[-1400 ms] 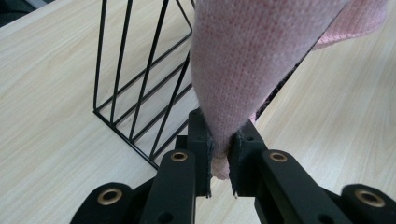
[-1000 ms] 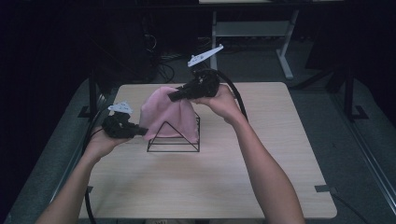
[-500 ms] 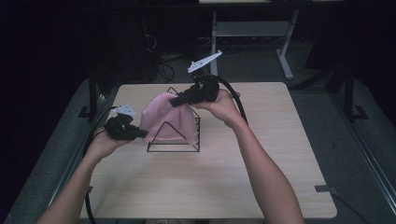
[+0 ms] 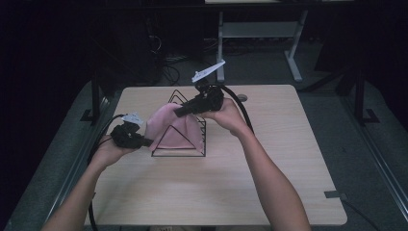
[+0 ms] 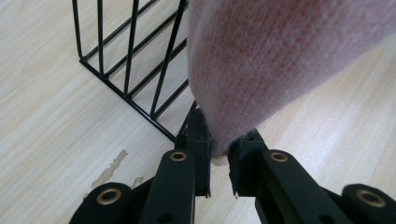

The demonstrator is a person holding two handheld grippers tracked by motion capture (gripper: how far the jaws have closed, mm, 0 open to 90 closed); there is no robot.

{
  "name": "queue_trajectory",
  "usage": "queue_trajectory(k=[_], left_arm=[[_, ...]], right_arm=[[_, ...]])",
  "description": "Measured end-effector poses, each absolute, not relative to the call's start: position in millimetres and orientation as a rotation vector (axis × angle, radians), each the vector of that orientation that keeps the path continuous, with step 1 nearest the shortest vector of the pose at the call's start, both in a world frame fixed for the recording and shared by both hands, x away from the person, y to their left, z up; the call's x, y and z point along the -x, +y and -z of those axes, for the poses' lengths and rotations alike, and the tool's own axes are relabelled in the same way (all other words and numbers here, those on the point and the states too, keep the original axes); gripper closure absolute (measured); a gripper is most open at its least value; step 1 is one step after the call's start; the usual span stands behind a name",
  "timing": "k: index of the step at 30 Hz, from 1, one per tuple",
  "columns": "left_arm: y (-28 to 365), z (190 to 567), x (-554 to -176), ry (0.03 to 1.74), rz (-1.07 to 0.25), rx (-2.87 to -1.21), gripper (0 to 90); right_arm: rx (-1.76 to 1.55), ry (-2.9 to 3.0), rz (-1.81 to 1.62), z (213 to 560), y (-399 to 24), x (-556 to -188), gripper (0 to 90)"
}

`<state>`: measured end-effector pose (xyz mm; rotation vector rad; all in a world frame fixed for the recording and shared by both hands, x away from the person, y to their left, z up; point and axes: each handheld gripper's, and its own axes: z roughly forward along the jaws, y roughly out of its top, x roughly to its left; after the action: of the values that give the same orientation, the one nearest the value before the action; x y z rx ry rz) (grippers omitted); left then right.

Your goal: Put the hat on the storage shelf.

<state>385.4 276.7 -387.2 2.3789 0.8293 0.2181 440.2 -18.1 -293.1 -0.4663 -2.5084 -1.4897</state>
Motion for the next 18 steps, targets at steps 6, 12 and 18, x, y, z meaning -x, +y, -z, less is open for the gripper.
queue_trajectory(k=[6, 12, 18], left_arm=[[276.4, 397.7, -386.0, 0.832, -0.197, -2.395, 79.9], [276.1, 403.2, -387.6, 0.841, -0.177, -2.418, 78.8], [274.8, 408.5, -390.0, 0.849, -0.18, -2.455, 79.4]], right_arm=[[0.484, -2.508, 1.458, 302.4, -18.7, -439.3, 74.9], [0.49, -2.496, 1.435, 315.3, -20.1, -439.2, 74.8], [0.491, -2.505, 1.408, 320.9, -17.8, -439.0, 74.5]])
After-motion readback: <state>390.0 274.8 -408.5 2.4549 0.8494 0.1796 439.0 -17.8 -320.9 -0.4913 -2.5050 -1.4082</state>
